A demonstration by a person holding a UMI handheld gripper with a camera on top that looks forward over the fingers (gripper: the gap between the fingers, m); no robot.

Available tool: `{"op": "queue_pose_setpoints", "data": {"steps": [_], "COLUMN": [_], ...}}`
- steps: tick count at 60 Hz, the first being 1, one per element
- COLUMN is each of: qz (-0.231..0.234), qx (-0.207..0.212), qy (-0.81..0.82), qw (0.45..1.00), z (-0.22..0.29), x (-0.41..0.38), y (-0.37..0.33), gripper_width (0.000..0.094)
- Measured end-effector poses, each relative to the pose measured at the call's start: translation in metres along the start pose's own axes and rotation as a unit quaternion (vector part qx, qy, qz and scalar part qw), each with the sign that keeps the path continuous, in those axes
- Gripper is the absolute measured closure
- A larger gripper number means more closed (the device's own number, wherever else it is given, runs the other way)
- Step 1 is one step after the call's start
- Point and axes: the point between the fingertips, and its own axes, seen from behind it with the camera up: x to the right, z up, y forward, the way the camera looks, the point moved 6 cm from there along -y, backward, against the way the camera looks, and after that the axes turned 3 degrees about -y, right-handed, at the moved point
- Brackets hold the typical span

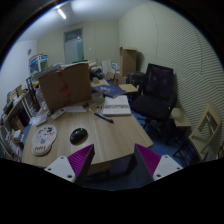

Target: Arrange mouse

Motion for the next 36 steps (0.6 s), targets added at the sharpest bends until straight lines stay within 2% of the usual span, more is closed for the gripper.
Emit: {"op": "queue_pose_setpoints", "data": {"steps": [18,36], "qz": [0.059,0.147], "qx": [-0.009,-0.038], "qy": [-0.007,-0.049], "qw": [0.998,0.987], "z": [0.005,-0.02], "x": [0.001,-0.094], "y": [0.037,0.096], "gripper_width": [0.0112,0.0116]}}
